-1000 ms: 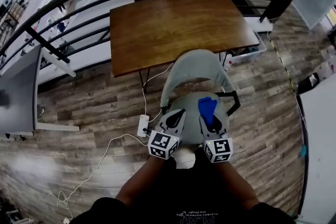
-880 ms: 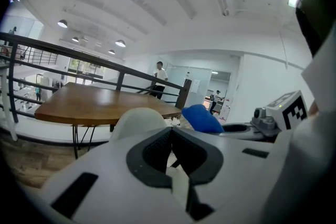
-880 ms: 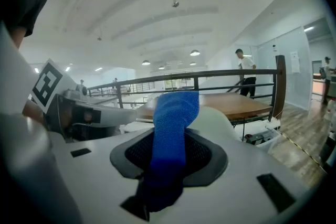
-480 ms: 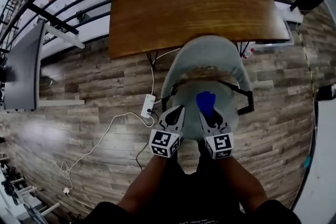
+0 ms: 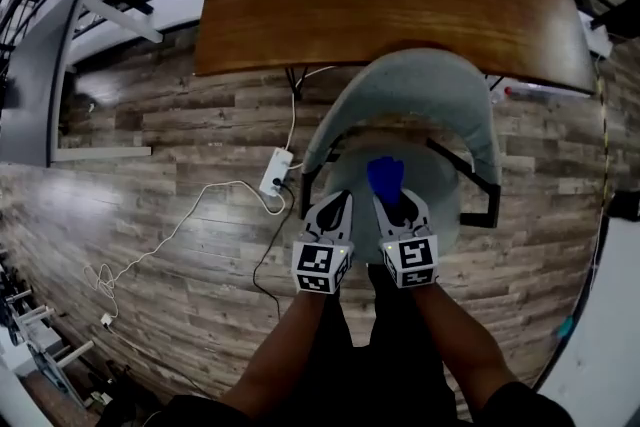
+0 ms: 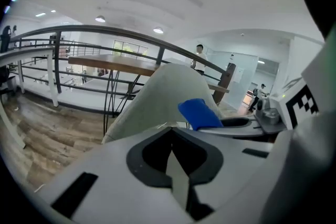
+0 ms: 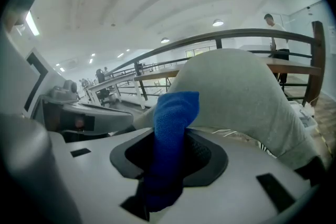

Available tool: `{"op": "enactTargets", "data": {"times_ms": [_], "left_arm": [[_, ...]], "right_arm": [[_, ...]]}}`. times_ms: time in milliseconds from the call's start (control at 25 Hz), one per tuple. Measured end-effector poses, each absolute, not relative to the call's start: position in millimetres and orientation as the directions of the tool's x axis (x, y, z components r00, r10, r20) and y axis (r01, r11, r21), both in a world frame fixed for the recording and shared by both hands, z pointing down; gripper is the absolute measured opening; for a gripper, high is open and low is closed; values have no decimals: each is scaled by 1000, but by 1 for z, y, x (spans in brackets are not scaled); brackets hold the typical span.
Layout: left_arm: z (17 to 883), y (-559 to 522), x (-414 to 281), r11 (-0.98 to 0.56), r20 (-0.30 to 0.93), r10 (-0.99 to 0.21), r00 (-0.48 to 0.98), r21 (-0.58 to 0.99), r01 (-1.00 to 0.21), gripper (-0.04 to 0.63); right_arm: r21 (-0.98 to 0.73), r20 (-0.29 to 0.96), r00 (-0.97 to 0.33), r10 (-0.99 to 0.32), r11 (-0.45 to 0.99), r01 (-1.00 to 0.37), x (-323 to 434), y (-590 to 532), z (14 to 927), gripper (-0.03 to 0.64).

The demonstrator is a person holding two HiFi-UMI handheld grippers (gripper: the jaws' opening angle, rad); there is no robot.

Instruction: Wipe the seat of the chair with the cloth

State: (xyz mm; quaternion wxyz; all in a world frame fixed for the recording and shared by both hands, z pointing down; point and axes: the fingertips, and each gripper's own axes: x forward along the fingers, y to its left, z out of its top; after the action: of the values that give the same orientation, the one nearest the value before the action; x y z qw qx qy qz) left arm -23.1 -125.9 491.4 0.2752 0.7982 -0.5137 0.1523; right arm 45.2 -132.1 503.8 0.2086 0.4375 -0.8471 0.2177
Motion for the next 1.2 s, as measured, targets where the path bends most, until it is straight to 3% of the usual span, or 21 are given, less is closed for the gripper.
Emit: {"op": "enactTargets", "data": {"times_ms": [600,1200], "left_arm": [[607,-135,-36,-127,616,-734,287,291,-948,2],[671,-121,-33,-164,630,-704,327,303,-939,2]], "right_arm": [[-238,636,-537,-555,521,-820,25,-150,635,141],[-249,689,-540,-484,542,-803,-6,-163,718,140]]}}
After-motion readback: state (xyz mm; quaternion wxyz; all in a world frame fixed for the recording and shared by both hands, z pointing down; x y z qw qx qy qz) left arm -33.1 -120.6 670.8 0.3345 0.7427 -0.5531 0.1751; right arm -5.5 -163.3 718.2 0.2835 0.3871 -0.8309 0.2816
